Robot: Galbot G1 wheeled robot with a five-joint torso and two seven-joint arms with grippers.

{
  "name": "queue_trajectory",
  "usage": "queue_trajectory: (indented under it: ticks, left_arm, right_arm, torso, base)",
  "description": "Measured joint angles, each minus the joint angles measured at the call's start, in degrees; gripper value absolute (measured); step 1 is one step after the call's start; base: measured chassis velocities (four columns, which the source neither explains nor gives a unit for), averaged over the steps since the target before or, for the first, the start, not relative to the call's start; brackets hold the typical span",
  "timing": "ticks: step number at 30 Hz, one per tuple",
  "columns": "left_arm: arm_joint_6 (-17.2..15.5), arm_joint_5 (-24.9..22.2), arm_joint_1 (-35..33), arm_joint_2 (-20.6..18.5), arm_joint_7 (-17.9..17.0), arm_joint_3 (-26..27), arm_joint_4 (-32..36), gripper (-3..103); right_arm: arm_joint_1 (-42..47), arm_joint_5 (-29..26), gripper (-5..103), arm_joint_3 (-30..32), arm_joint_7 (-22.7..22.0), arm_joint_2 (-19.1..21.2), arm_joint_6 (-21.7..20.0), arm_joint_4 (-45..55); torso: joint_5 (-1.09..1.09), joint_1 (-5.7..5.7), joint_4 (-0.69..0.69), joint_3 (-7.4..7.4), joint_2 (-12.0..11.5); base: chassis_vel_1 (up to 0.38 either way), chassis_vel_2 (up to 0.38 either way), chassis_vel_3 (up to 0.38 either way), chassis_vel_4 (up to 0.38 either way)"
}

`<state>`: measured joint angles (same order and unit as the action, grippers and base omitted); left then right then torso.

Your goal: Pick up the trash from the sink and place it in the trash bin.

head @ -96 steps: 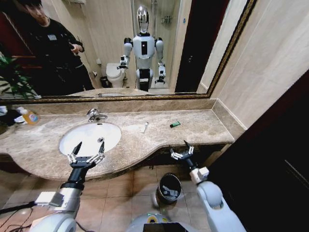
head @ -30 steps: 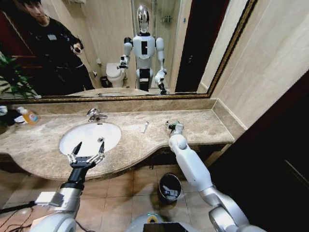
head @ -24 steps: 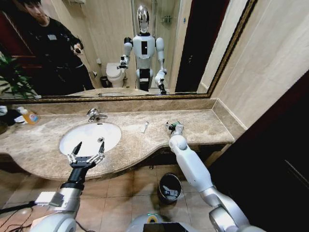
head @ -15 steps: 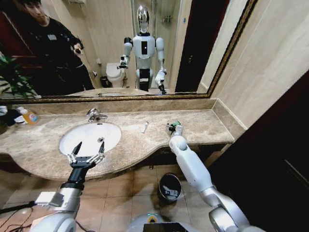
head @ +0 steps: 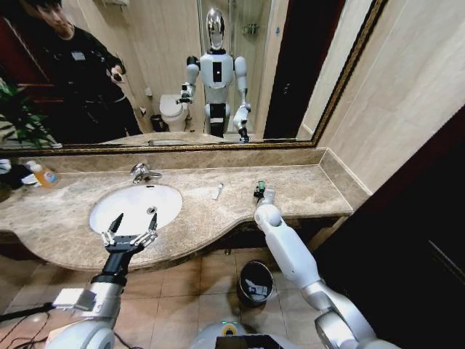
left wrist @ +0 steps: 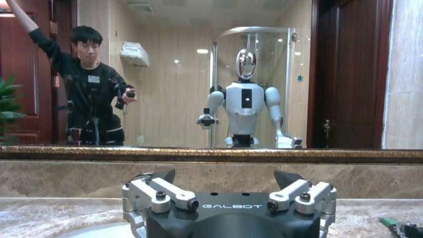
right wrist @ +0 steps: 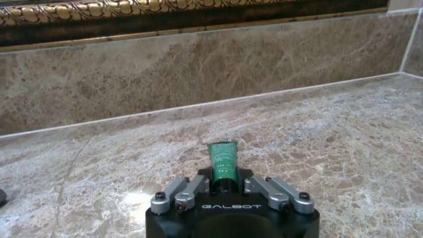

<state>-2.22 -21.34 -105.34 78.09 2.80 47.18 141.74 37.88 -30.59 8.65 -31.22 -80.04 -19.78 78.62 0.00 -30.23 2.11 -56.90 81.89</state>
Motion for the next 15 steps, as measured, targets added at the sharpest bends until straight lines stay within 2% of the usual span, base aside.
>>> queue_trajectory:
  ticks: [8,15]
  left_arm:
    - [0.0,0.0,0.0,0.0,0.0,0.0,0.0,100]
    - [0.0,0.0,0.0,0.0,0.0,0.0,0.0,100]
  right_arm:
    - [0.9,0.1,21,0.0,0.8,0.9,0.2,1.7]
    - [4.1,0.1,21,-1.0,2.4,4.8,0.4,10.2]
  torso:
    - [0.01,0.00,0.00,0.00,0.0]
    - [0.01,0.00,0.00,0.00,0.0]
  base:
    - [0.000,0.000,0.000,0.000]
    - [0.000,0.000,0.000,0.000]
